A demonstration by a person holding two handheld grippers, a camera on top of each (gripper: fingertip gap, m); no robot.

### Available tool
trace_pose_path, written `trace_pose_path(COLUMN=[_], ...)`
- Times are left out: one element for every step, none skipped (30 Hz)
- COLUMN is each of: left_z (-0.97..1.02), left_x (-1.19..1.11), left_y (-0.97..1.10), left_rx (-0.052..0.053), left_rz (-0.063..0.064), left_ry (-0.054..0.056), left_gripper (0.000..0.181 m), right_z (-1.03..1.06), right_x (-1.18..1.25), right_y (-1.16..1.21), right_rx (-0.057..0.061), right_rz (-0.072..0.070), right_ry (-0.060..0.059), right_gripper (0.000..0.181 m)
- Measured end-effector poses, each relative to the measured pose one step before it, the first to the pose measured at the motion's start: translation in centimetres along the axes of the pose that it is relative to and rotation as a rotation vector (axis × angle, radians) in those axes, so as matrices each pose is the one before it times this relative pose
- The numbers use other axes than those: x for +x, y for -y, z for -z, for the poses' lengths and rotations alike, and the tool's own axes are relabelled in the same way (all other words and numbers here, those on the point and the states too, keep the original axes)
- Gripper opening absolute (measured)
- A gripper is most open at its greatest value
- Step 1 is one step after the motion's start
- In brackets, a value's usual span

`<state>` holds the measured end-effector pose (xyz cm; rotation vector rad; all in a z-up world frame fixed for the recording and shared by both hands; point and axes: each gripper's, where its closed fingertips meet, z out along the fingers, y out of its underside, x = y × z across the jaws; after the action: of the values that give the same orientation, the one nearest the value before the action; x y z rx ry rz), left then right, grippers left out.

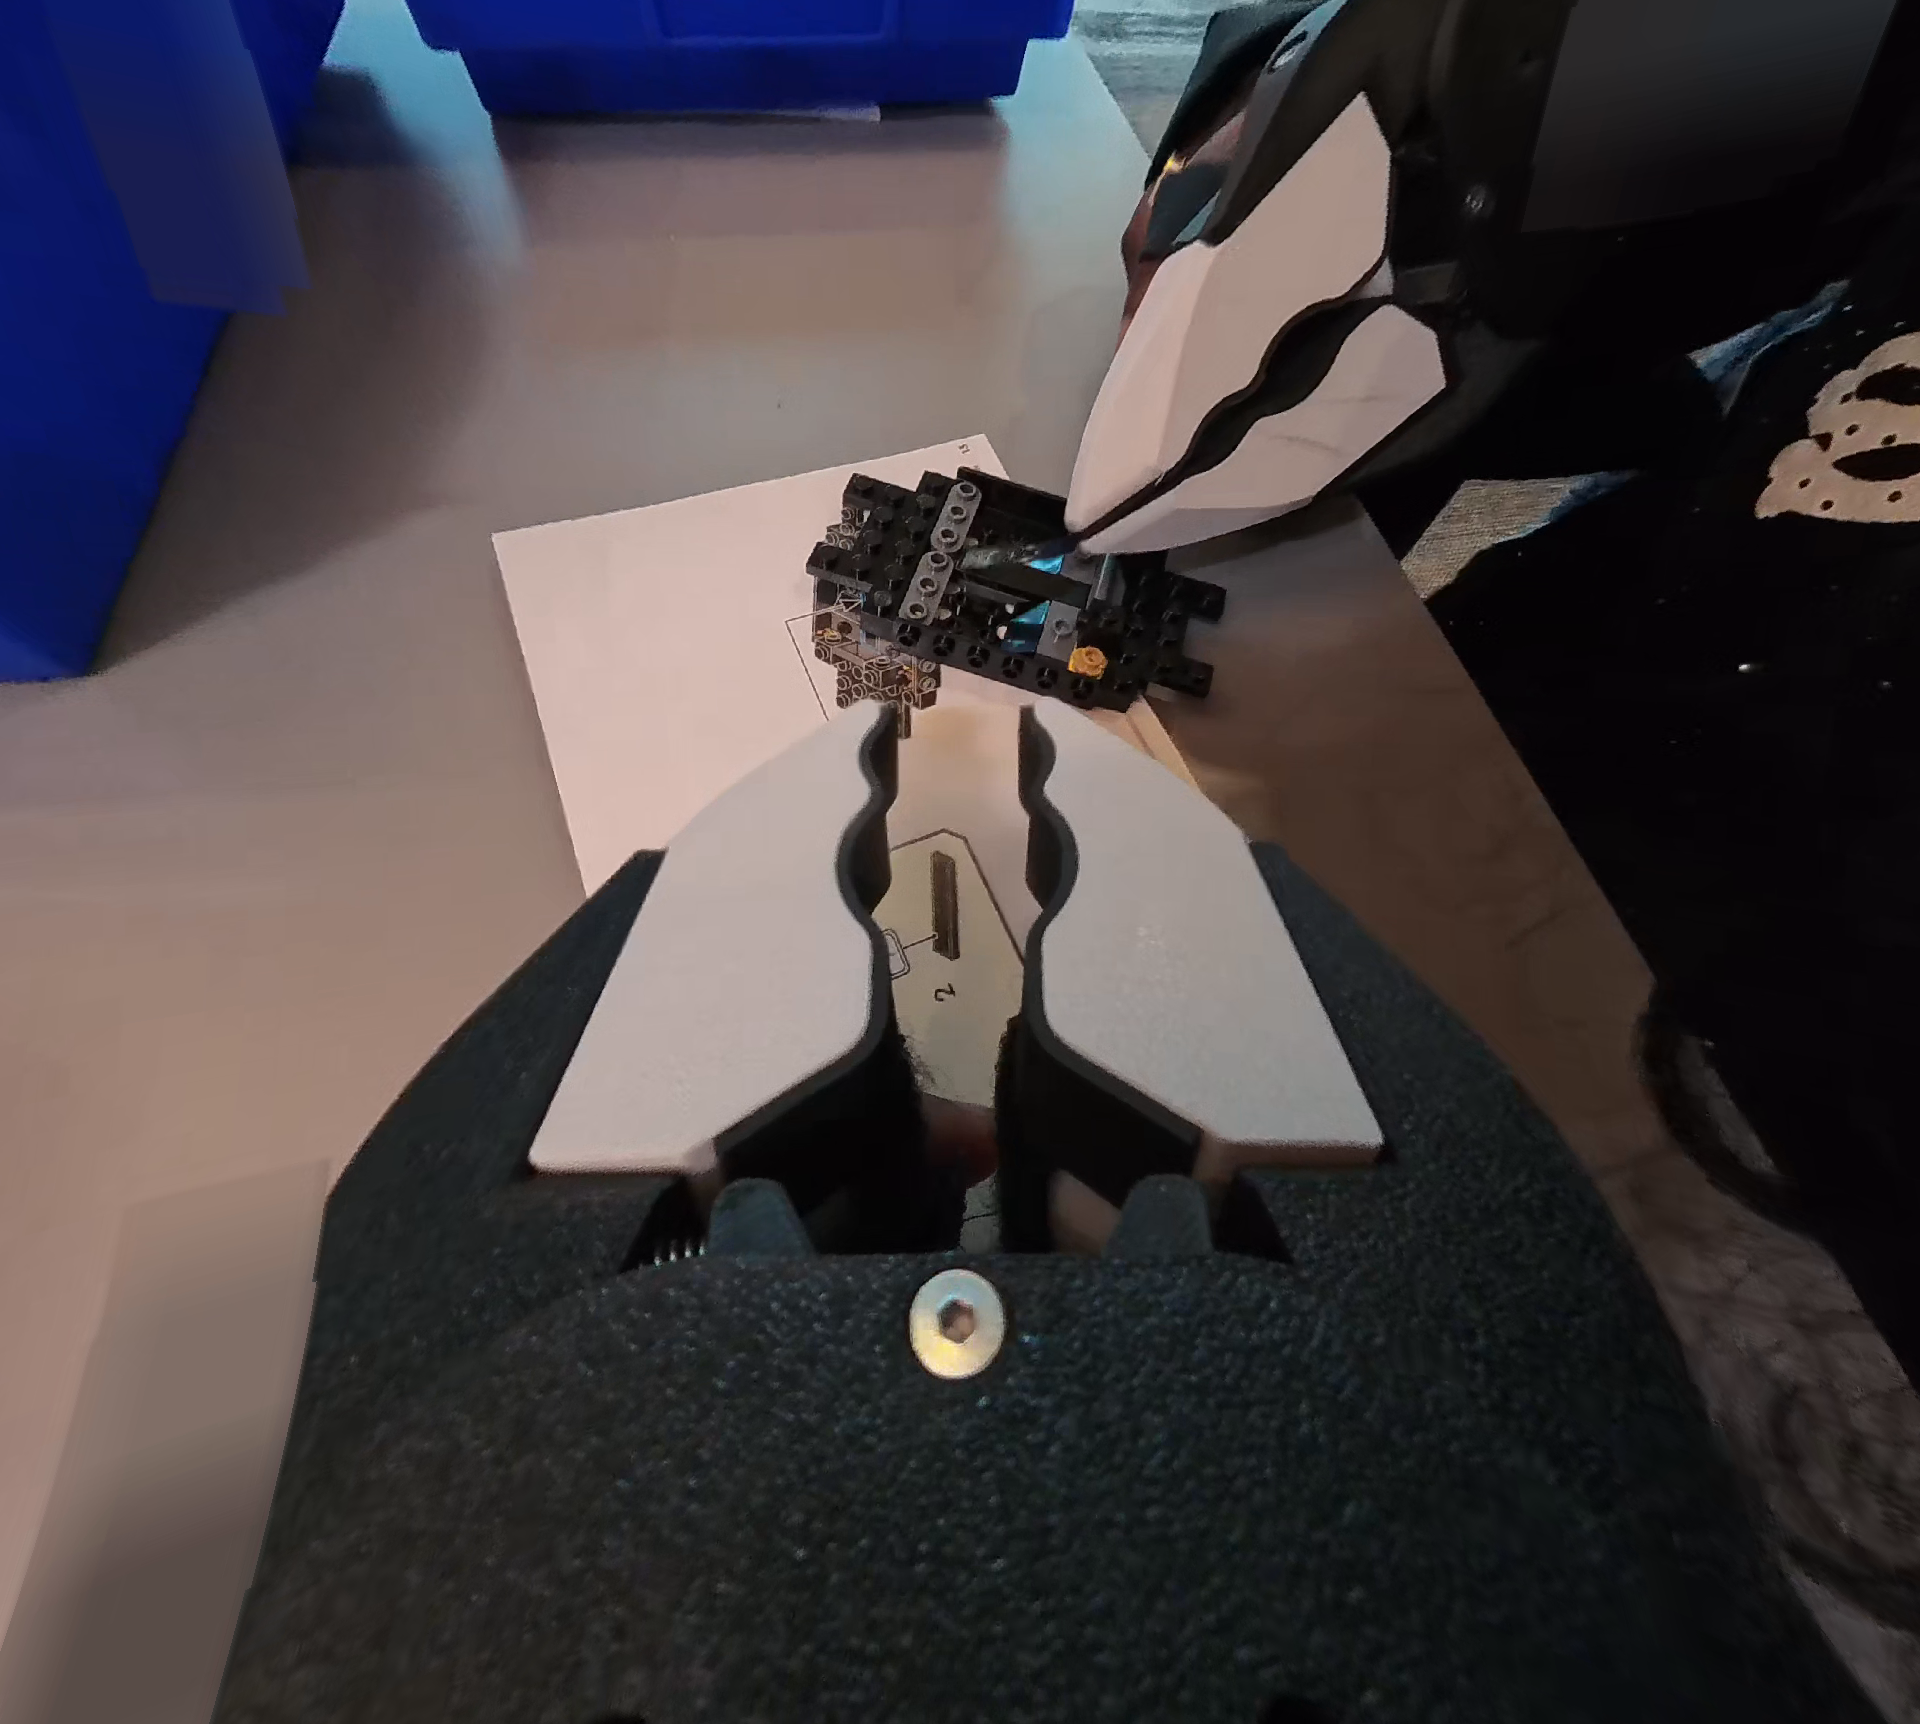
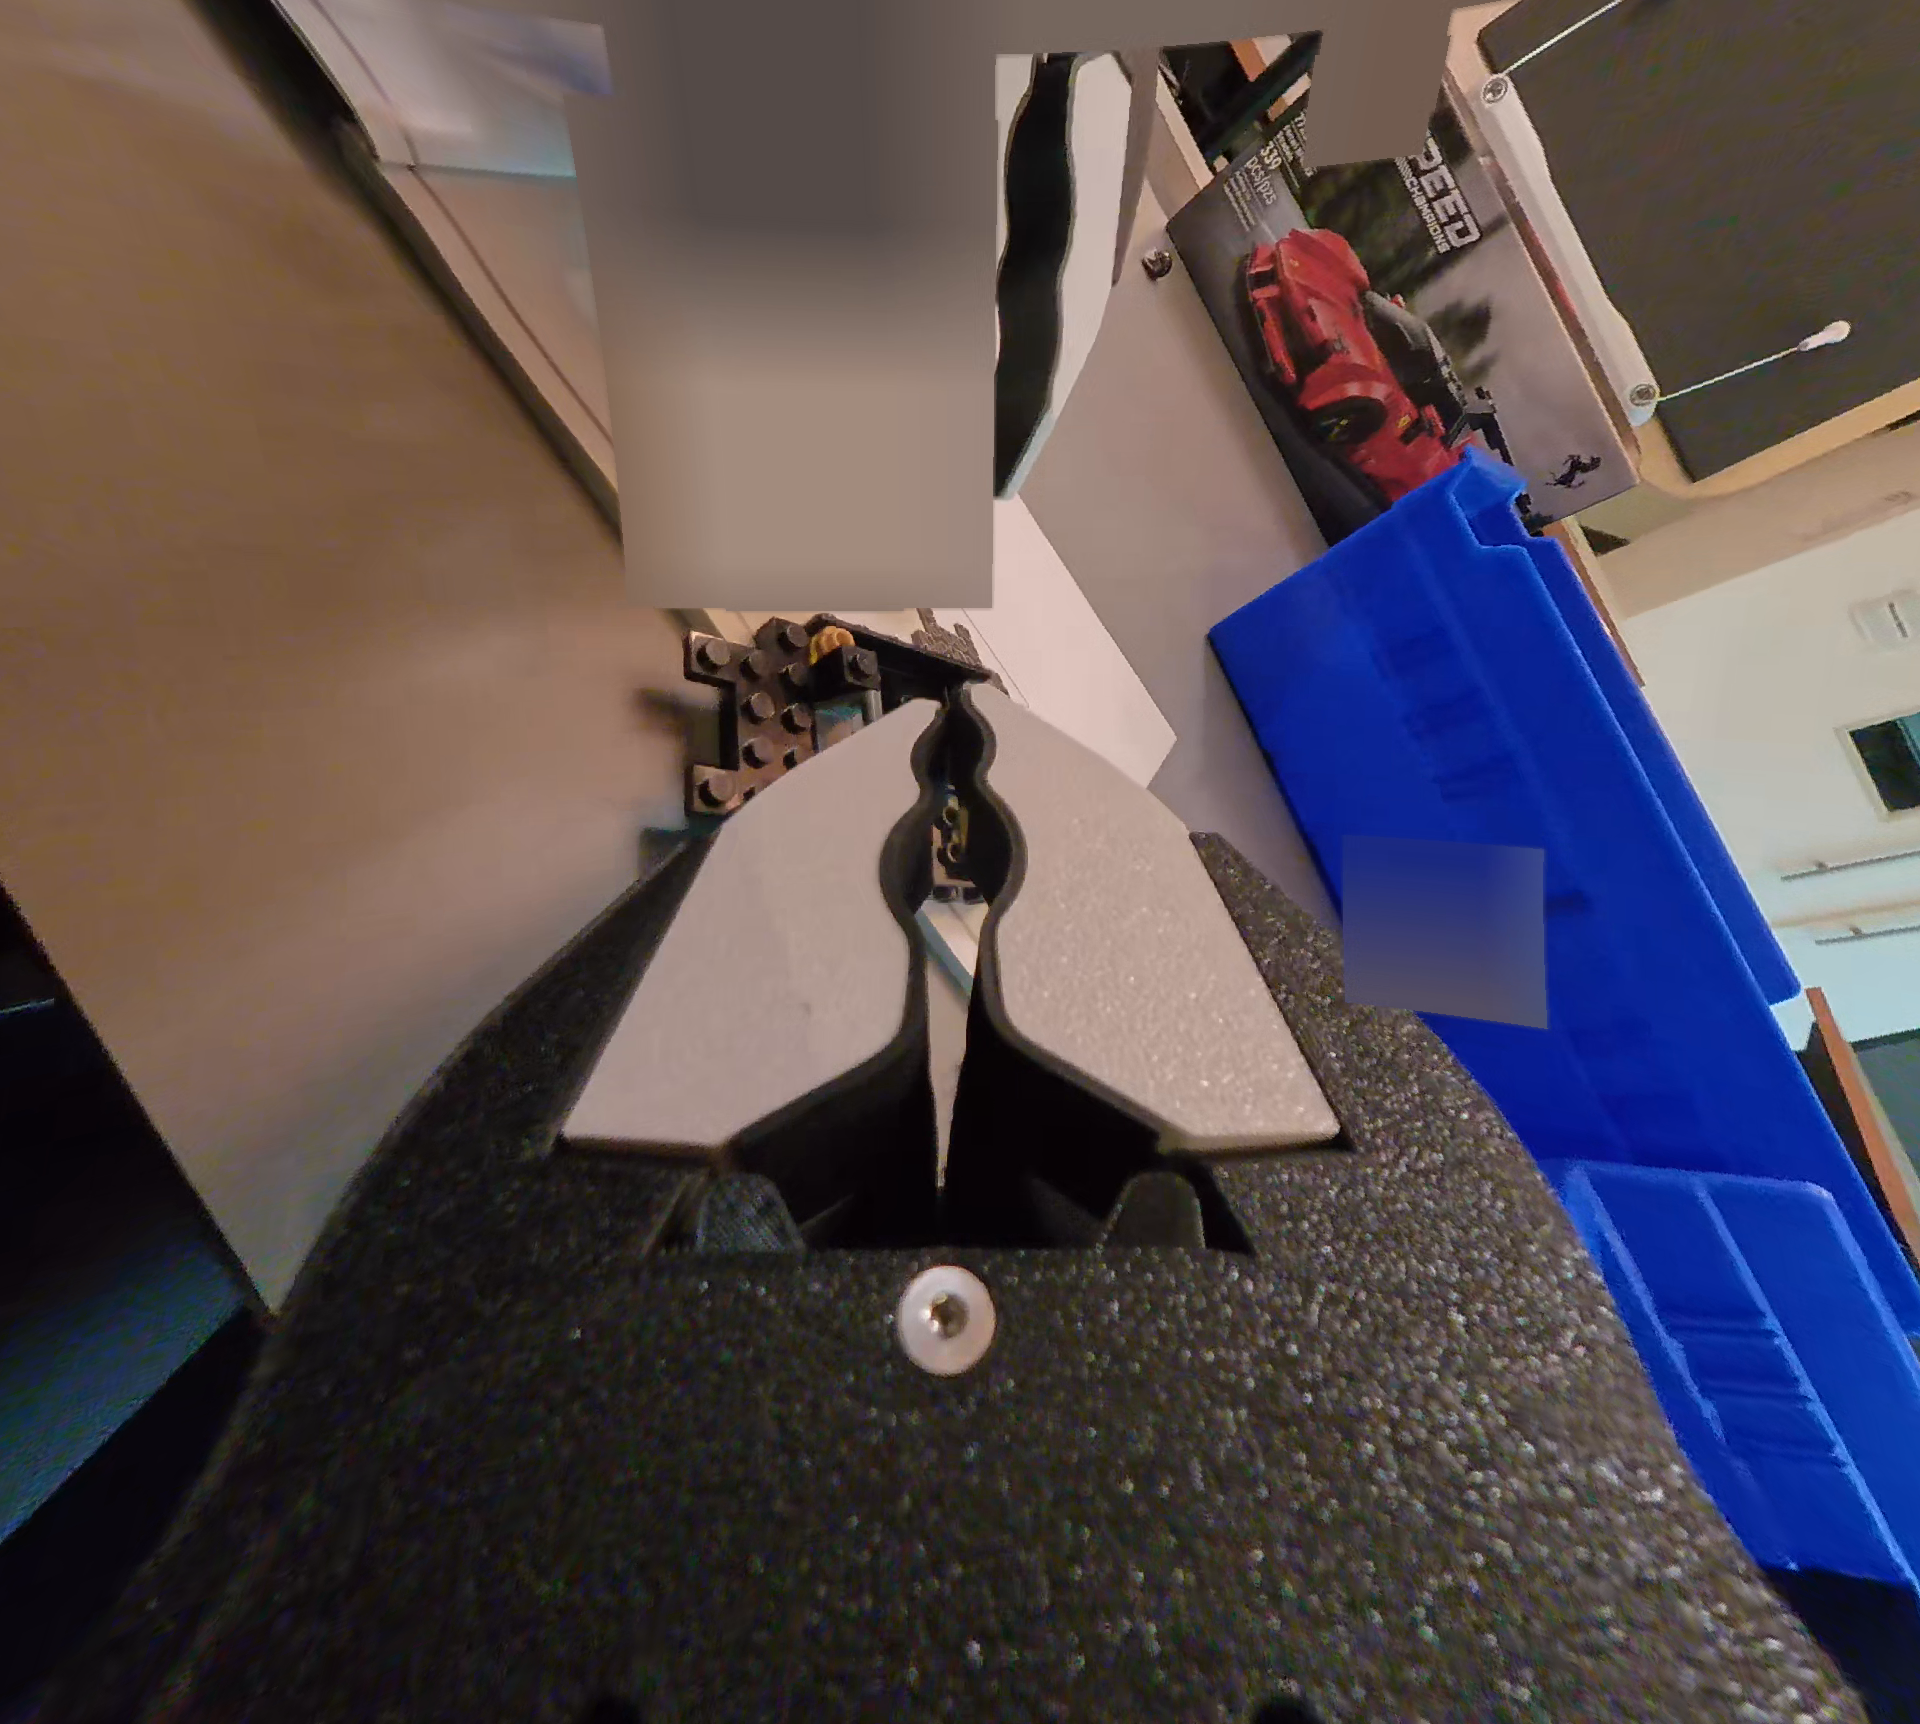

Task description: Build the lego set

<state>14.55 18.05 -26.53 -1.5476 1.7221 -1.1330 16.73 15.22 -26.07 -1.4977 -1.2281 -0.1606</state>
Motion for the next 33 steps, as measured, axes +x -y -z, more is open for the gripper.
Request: trace_pose_path(left_z=[0.026,0.047,0.028,0.022,0.029,0.105,0.203,0.283,0.299,0.222,0.070,-0.140,-0.347,-0.486,-0.512,-0.438,-0.301,-0.186,-0.076,-0.006,0.030,0.011,-0.051,-0.124,-0.198,-0.201,-0.154,-0.107,-0.078,-0.035,0.007,0.018,0.027], left_x=[0.061,0.048,-0.053,-0.155,-0.174,-0.235,-0.257,-0.295,-0.252,-0.113,0.017,0.062,-0.046,-0.070,-0.053,-0.046,0.036,0.315,0.367,0.399,0.289,0.044,-0.044,0.107,0.167,0.108,0.038,0.005,-0.063,0.003,-0.027,-0.064,-0.026], left_y=[0.212,0.278,0.275,0.210,0.137,0.059,0.097,0.192,0.328,0.434,0.472,0.526,0.581,0.439,0.056,-0.266,-0.292,-0.234,-0.139,0.063,0.143,0.001,-0.250,-0.390,-0.353,-0.291,-0.208,-0.175,-0.124,-0.077,-0.035,-0.005,-0.005], left_rx=[0.0123,0.0153,0.0130,0.0064,-0.0020,-0.0118,-0.0139,-0.0089,-0.0019,0.0049,0.0104,0.0208,0.0379,0.0410,0.0241,0.0042,-0.0003,-0.0001,-0.0094,-0.0009,0.0051,-0.0022,-0.0174,-0.0271,-0.0267,-0.0236,-0.0183,-0.0132,-0.0093,-0.0057,-0.0025,0.0000,0.0005], left_rz=[-0.0046,-0.0041,-0.0018,-0.0003,-0.0039,-0.0109,-0.0191,-0.0191,-0.0130,-0.0039,0.0077,0.0175,0.0278,0.0267,0.0139,0.0019,-0.0057,-0.0127,-0.0098,-0.0195,-0.0334,-0.0378,-0.0308,-0.0177,-0.0065,-0.0063,-0.0066,-0.0033,0.0028,0.0043,0.0048,0.0064,0.0051], left_ry=[-0.0067,-0.0069,-0.0016,0.0045,0.0047,0.0088,0.0103,0.0122,0.0070,-0.0060,-0.0168,-0.0221,-0.0159,-0.0132,-0.0150,-0.0142,-0.0146,-0.0274,-0.0272,-0.0260,-0.0133,0.0040,0.0073,-0.0056,-0.0089,-0.0031,0.0023,0.0023,0.0036,-0.0019,-0.0015,0.0015,-0.0009], left_gripper=[0.021,0.021,0.021,0.021,0.021,0.021,0.021,0.021,0.021,0.021,0.022,0.023,0.023,0.024,0.023,0.023,0.022,0.019,0.017,0.016,0.014,0.013,0.011,0.011,0.010,0.009,0.008,0.008,0.007,0.007,0.007,0.007,0.007], right_z=[0.008,0.035,0.047,0.063,0.092,0.175,0.241,0.217,0.194,0.136,0.055,0.013,0.025,-0.042,-0.092,-0.046,-0.015,-0.008,0.039,0.043,0.007,-0.010,-0.031,-0.052,-0.050,-0.052,-0.039,-0.051,-0.059,-0.038,-0.027,-0.025,-0.004], right_x=[-0.005,0.018,0.040,0.042,0.088,0.263,0.320,0.262,0.219,0.104,0.055,0.108,0.200,-0.129,-0.282,-0.205,-0.235,-0.204,0.006,-0.084,-0.031,0.077,0.008,-0.042,-0.030,-0.058,-0.115,-0.091,-0.099,-0.057,-0.020,-0.019,0.011], right_y=[-0.047,-0.036,0.007,0.037,0.122,0.311,0.405,0.267,0.004,-0.196,-0.330,-0.299,-0.087,-0.027,-0.079,0.014,0.047,-0.045,0.039,0.062,0.010,-0.017,-0.043,-0.059,-0.055,-0.054,-0.011,-0.004,-0.006,0.002,-0.019,-0.036,-0.011], right_rx=[0.0002,0.0003,0.0004,-0.0002,0.0003,0.0025,0.0053,0.0014,-0.0011,0.0034,0.0110,0.0213,0.0307,0.0215,0.0036,-0.0033,-0.0005,-0.0028,0.0043,0.0069,0.0023,0.0009,-0.0023,-0.0047,-0.0049,-0.0054,-0.0027,-0.0031,-0.0031,-0.0018,-0.0025,-0.0030,-0.0004], right_rz=[-0.0003,-0.0026,-0.0035,0.0024,0.0123,0.0178,0.0114,0.0009,-0.0049,-0.0053,-0.0006,0.0065,0.0136,0.0138,0.0134,0.0206,-0.0016,-0.0079,-0.0135,-0.0133,-0.0139,-0.0110,-0.0060,-0.0024,0.0004,0.0000,-0.0005,-0.0024,-0.0032,-0.0017,0.0025,0.0020,-0.0014], right_ry=[0.0000,-0.0025,-0.0037,-0.0039,-0.0033,-0.0086,-0.0035,0.0043,0.0040,-0.0003,-0.0117,-0.0322,-0.0494,-0.0249,-0.0065,-0.0002,0.0154,0.0216,0.0099,0.0185,0.0144,0.0039,0.0059,0.0052,0.0032,0.0048,0.0085,0.0087,0.0093,0.0044,0.0000,0.0005,0.0001], right_gripper=[0.000,0.000,0.000,0.000,0.000,0.000,0.000,0.000,0.000,0.000,0.000,0.000,0.000,0.000,0.000,0.000,0.000,0.000,0.000,0.000,0.000,0.000,0.000,0.000,0.000,0.000,0.000,0.000,0.000,0.000,0.000,0.000,0.000])
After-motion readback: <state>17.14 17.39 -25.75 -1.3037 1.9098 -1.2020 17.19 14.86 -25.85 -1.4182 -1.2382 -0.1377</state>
